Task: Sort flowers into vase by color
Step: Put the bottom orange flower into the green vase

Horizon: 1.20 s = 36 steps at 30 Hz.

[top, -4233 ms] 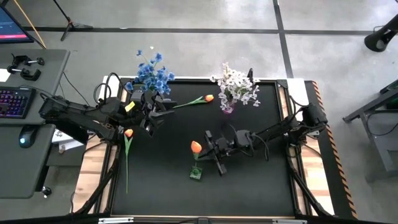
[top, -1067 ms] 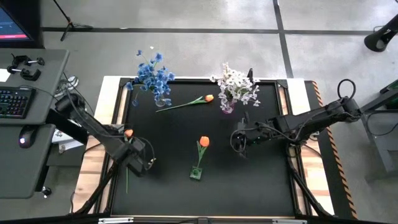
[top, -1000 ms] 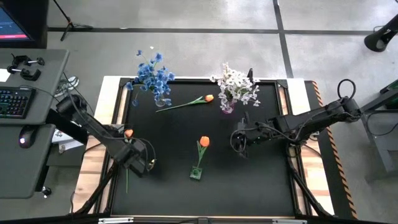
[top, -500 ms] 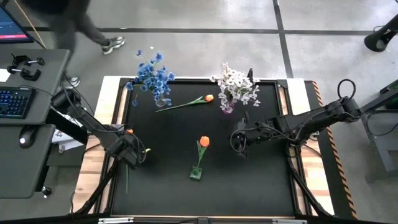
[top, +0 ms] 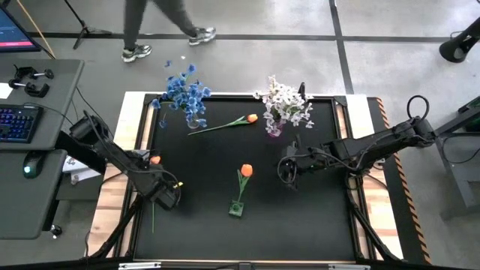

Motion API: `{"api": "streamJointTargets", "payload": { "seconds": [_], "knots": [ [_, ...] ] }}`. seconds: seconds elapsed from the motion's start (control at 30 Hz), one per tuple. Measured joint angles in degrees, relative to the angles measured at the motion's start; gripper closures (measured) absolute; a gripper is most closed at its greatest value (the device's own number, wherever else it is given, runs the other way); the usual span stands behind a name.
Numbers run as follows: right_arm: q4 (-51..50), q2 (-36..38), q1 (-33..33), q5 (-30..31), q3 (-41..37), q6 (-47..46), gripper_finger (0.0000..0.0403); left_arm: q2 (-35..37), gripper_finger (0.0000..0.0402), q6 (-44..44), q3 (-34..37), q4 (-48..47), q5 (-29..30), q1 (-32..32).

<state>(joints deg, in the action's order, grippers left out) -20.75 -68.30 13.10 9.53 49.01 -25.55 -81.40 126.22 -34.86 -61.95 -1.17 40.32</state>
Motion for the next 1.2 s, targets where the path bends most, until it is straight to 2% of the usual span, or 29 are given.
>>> {"api": "streamJointTargets", "payload": {
  "seconds": [0.1, 0.3, 0.5, 0.67, 0.83, 0.93, 1.2],
  "knots": [
    [-0.02, 0.00, 0.02, 0.01, 0.00, -0.12, 0.0197, -1.71, 0.0195, 4.41, -0.09, 0.10, 0.17, 0.39],
    [0.00, 0.00, 0.01, 0.01, 0.00, -0.12, 0.0197, -2.45, 0.0202, 5.90, 0.07, 3.11, 1.14, 0.05],
    [-0.02, -0.01, 0.00, 0.01, 0.00, -0.03, 0.0197, 0.95, 0.0257, 5.92, 0.47, 6.59, 2.47, -1.57],
    [-0.02, -0.01, 0.02, 0.01, 0.00, 0.03, 0.0197, 6.34, 0.0297, 5.09, 0.32, 15.51, 7.95, -2.58],
    [-0.20, -0.01, 0.02, 0.01, 0.00, 0.03, 0.0197, 10.20, 0.0307, 3.04, 0.34, 20.44, 16.82, -3.73],
    [-0.22, -0.01, 0.02, 0.01, 0.00, 0.03, 0.0197, 11.08, 0.0305, 1.23, 0.36, 19.06, 18.46, -4.05],
    [-0.24, -0.01, 0.02, 0.01, 0.00, -0.12, 0.0197, 11.44, 0.0304, 4.10, 0.34, 15.48, 23.59, -4.52]
  ]
}}
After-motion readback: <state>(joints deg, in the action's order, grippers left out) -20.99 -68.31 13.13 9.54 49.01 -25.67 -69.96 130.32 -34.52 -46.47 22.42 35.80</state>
